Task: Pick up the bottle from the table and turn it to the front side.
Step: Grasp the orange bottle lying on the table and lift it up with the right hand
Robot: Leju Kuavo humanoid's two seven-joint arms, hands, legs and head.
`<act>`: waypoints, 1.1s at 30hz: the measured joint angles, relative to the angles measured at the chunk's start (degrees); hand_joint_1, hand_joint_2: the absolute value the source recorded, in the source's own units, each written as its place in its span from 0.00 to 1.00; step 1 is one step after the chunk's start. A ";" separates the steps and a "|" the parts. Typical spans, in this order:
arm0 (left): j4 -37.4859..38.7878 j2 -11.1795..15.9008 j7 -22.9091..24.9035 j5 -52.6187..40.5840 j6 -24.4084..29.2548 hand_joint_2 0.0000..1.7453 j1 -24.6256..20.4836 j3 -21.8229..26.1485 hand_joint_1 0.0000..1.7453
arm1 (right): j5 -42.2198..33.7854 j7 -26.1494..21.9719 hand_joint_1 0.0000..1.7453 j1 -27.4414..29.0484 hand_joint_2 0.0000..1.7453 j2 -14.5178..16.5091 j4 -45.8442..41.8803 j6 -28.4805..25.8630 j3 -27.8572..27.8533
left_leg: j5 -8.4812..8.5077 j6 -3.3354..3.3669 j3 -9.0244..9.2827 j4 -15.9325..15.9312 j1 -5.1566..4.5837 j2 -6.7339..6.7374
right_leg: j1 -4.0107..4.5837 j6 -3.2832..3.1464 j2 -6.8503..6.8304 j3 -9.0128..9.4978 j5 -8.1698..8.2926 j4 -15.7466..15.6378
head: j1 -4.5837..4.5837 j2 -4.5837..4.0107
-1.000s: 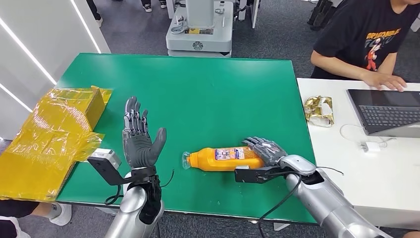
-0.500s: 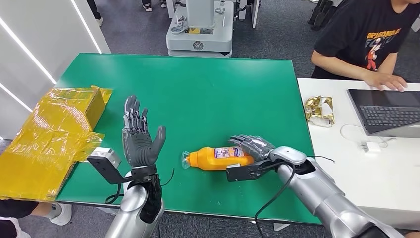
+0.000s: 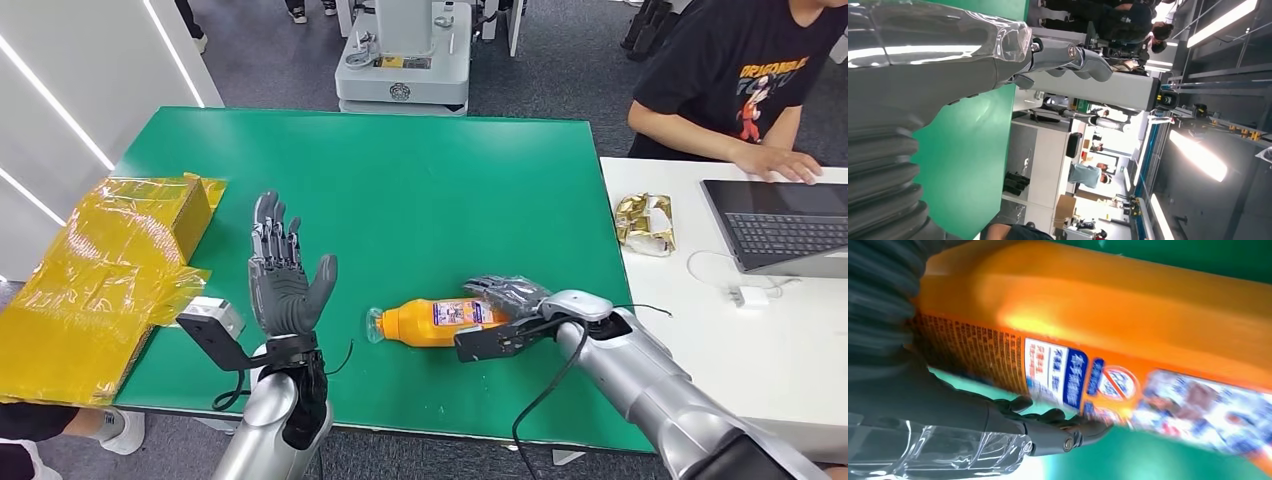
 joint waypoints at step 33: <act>-0.02 0.04 -1.70 1.22 3.36 1.00 0.12 0.88 0.00 | -0.64 7.05 1.00 -0.72 1.00 3.26 0.55 -21.06 2.19 | 0.02 0.01 -0.01 0.00 0.01 -0.01 | 0.01 0.00 -0.01 -0.01 -0.01 0.01 | 0.00 0.00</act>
